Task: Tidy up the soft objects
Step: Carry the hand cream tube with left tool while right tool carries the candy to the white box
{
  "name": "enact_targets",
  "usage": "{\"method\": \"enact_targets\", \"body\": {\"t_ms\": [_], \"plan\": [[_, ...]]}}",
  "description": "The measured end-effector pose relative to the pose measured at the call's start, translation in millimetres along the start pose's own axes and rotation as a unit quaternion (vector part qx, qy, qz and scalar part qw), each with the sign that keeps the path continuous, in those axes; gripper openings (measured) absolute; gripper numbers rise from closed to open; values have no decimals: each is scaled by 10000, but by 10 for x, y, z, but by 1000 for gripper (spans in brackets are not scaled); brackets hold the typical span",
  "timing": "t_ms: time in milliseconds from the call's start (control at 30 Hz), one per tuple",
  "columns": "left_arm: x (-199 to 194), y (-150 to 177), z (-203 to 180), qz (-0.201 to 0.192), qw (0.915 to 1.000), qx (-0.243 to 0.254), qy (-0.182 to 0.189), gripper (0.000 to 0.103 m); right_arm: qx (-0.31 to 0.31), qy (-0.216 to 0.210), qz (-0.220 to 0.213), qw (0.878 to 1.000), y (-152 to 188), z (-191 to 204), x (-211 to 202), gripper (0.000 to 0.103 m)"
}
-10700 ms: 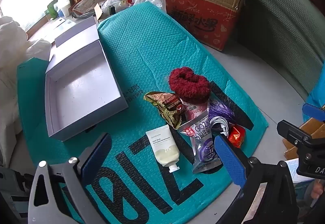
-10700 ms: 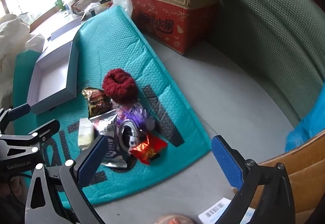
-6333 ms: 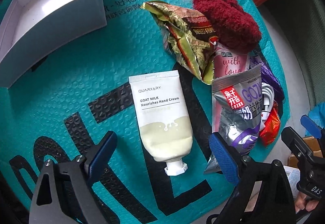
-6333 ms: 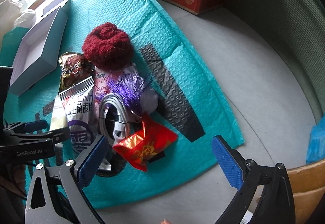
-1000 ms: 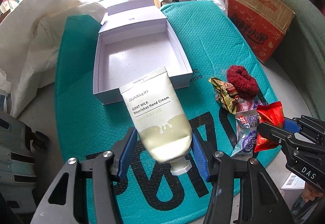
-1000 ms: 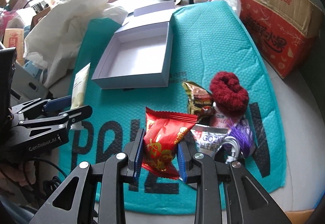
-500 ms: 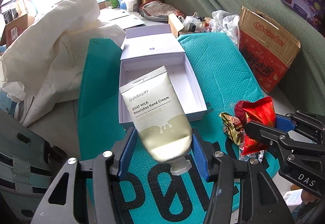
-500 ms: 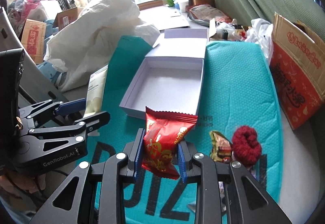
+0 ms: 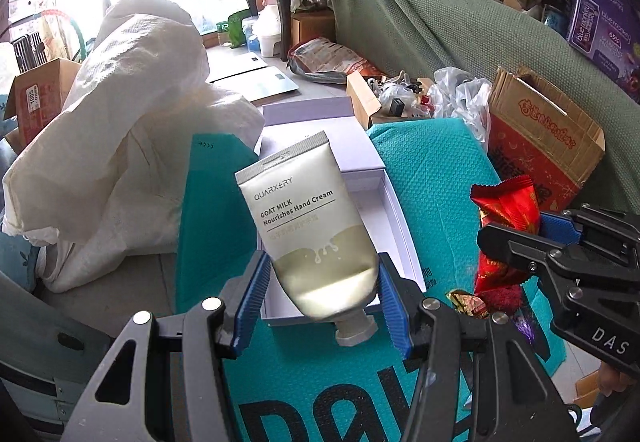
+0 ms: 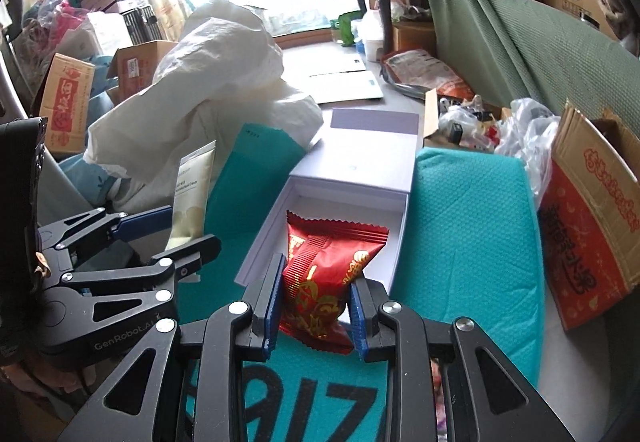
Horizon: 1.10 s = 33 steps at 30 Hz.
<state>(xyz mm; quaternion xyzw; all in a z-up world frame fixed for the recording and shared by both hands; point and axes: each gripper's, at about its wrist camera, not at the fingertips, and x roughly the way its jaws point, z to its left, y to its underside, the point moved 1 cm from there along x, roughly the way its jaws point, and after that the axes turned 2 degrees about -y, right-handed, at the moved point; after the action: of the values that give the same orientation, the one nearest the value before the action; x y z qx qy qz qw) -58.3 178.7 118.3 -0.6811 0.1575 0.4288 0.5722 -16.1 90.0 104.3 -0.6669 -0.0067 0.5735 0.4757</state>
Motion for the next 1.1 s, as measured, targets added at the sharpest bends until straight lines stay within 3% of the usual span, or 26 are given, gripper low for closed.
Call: {"method": "enact_targets", "body": {"t_ms": [500,833,1100], "plan": [[587,-530,203,-94,9999,53,-65,53,-259,226,-121,9993,-615,-199,533,28],[1151,-716,274,84,9996,-33,-275,53,-259,423,55,9988,-779,-401,1065,28],[1245,-804,286,-48,9992,-70,-382,53,-320,436,32,9985,-855,-431,1184,29]]}}
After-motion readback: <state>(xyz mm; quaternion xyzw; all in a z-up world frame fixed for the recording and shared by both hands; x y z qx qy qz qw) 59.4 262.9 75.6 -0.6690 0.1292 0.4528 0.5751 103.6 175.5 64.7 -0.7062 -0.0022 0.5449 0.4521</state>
